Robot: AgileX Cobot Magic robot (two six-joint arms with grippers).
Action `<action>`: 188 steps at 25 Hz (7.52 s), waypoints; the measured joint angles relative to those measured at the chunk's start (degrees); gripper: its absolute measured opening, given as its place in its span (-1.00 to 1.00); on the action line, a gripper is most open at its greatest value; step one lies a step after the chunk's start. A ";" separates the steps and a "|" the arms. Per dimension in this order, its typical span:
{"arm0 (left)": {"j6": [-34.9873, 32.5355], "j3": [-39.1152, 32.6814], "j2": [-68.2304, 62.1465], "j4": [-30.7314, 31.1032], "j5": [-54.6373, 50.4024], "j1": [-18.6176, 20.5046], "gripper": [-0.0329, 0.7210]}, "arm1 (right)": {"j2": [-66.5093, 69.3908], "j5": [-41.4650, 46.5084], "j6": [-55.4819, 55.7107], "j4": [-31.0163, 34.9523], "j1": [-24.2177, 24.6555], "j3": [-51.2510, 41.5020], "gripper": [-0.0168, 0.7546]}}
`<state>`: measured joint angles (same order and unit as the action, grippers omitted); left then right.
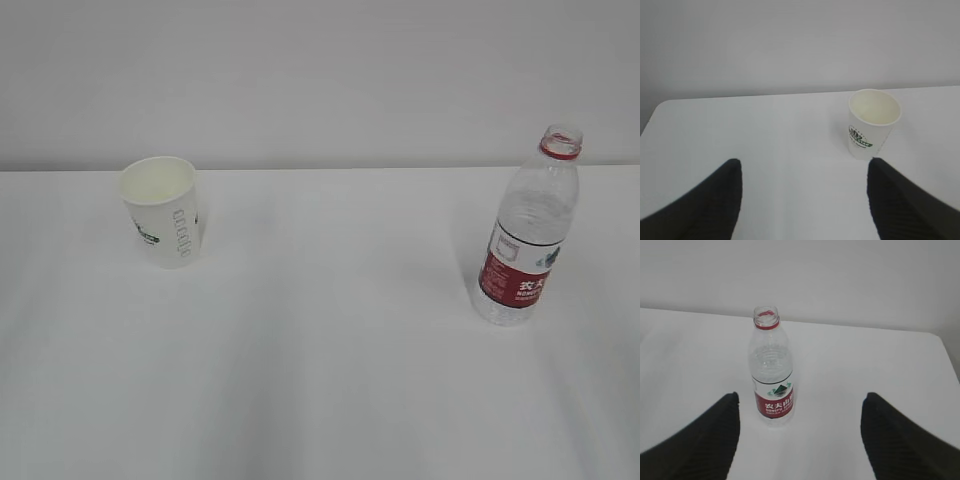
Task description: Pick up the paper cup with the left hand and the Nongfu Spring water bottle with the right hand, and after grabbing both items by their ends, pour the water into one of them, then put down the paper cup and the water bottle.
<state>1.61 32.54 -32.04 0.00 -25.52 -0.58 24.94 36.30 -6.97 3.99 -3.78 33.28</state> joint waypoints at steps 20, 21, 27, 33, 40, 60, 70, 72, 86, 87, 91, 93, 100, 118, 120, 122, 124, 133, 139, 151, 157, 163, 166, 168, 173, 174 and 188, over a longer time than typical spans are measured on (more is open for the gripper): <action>-0.04 0.00 -17.02 -0.40 16.40 0.00 0.59 | 7.92 -11.44 -3.24 -0.11 0.00 0.00 0.52; -0.04 0.00 -17.61 -0.40 17.39 0.00 0.59 | 9.19 -12.67 -3.45 -0.11 0.00 0.00 0.52; -0.04 0.00 -22.95 -0.40 19.88 0.00 0.59 | 16.59 -19.83 -4.02 -0.11 0.00 -0.10 0.52; -0.04 0.00 -29.55 -0.40 22.71 0.00 0.57 | 24.10 -26.26 -4.14 -0.11 0.00 -0.37 0.52; -0.04 -2.70 -33.86 -0.40 29.15 0.00 0.56 | 27.68 -38.13 -4.00 -0.11 0.00 -6.17 0.52; 0.06 -19.35 -42.37 -5.02 57.46 -11.95 0.52 | 33.61 -56.26 6.97 -3.19 -3.30 -17.49 0.52; 0.61 -23.97 -42.37 -5.75 63.37 -13.75 0.45 | 33.61 -65.66 11.55 -7.69 -3.30 -26.51 0.52; 1.18 -24.79 -42.47 -5.82 63.60 -13.75 0.45 | 34.39 -67.46 11.67 -7.79 -3.30 -27.84 0.52; 2.53 -29.92 -50.08 -2.49 77.93 -13.75 0.43 | 46.08 -81.86 11.89 -11.47 -3.30 -31.42 0.52; 2.53 -29.92 -50.97 -1.99 78.87 -13.75 0.43 | 46.12 -82.23 11.89 -11.70 -3.30 -31.42 0.52; 2.55 -29.92 -55.70 -1.19 84.03 -13.75 0.43 | 47.11 -82.63 11.40 -11.92 -3.30 -31.42 0.52; 2.55 -29.92 -58.16 -0.84 87.60 -13.75 0.43 | 47.50 -83.69 10.90 -11.92 -3.30 -31.45 0.52; 2.65 -29.81 -64.97 -0.52 90.99 -13.75 0.43 | 50.29 -87.93 9.14 -12.00 -3.30 -31.45 0.52; 2.65 -29.59 -67.04 0.00 91.36 -13.75 0.43 | 64.79 -101.30 5.92 -10.97 -3.30 -32.96 0.52; 2.65 -29.10 -67.04 0.00 91.36 -13.75 0.43 | 64.94 -101.38 5.92 -10.97 -3.30 -32.96 0.52; 2.65 -27.75 -67.04 1.05 91.36 -13.75 0.43 | 64.94 -101.52 5.92 -10.97 -3.30 -32.96 0.52; 2.65 -26.47 -67.04 2.23 91.36 -13.75 0.42 | 64.94 -101.52 5.89 -10.97 -3.30 -32.96 0.52; 2.65 -23.90 -67.12 4.69 91.36 -13.75 0.50 | 64.94 -101.56 5.89 -10.87 -3.30 -32.96 0.52; 2.65 -23.82 -67.12 5.12 91.36 -13.75 0.88 | 64.94 -101.65 5.89 -10.77 -3.30 -32.96 0.64; 2.65 -23.82 -67.12 5.12 91.36 -13.75 0.91 | 64.98 -101.78 5.89 -10.77 -3.30 -30.94 0.72; 2.65 -23.82 -67.12 5.12 91.36 -13.75 0.90 | 68.77 -101.91 5.89 -10.77 -3.30 -29.68 0.72; 2.65 -23.82 -67.12 5.12 91.36 -13.75 0.88 | 72.36 -101.91 6.25 -10.77 -3.30 -25.92 0.73; 2.65 -23.82 -67.12 5.12 91.36 -13.75 0.88 | 73.99 -101.91 6.29 -10.77 -3.30 -24.48 0.73; 2.65 -23.82 -67.12 5.12 91.36 -13.75 0.88 | 75.12 -101.91 6.39 -10.77 -3.30 -23.68 0.73; 2.65 -23.82 -67.12 5.12 91.36 -13.75 0.86 | 77.97 -101.91 7.58 -11.12 -3.30 -21.35 0.73; 2.65 -23.82 -67.12 5.12 91.36 -13.75 0.86 | 78.49 -101.91 7.88 -11.27 -3.30 -21.06 0.73; 2.65 -23.82 -67.12 4.91 91.36 -13.75 0.82 | 84.67 -101.99 9.37 -12.44 -3.30 -15.41 0.73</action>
<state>4.26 8.72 -99.16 4.91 65.84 -14.33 109.61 -65.69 2.40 -8.46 -7.08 17.87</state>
